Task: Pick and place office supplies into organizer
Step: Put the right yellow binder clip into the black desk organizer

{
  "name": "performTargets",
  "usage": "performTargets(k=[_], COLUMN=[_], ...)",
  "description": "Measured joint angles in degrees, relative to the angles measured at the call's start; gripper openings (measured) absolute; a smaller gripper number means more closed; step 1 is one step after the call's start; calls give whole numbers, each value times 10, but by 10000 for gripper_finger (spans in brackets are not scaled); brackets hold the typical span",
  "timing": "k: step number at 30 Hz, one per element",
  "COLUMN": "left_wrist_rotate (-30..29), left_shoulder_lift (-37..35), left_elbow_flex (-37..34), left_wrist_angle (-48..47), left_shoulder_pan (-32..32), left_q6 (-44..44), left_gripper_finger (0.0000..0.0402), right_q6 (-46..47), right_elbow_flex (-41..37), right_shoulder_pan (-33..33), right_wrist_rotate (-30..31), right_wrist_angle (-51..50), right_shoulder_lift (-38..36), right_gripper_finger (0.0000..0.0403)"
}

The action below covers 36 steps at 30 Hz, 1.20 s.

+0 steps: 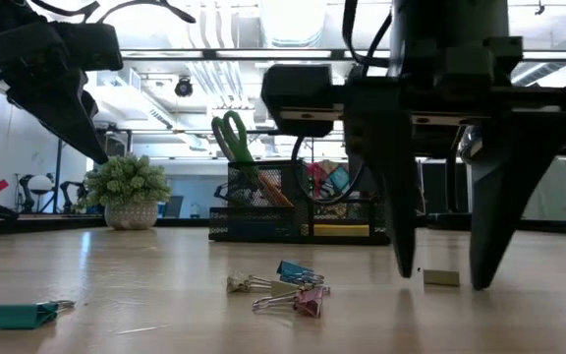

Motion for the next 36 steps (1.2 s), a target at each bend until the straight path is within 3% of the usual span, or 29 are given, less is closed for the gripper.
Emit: performTargets(k=[17, 36], left_wrist_rotate=[0, 0], left_shoulder_lift=[0, 0], left_elbow_flex=[0, 0], left_wrist_angle=[1, 1], left_shoulder_pan=[0, 0], left_q6=[12, 13], left_gripper_finger=[199, 199], right_q6=[-10, -151], right_elbow_flex=[0, 7], right_shoulder_pan=[-4, -12], right_wrist_rotate=[-1, 5], right_wrist_angle=[-34, -63], right_shoulder_lift=[0, 0], right_gripper_finger=[95, 60])
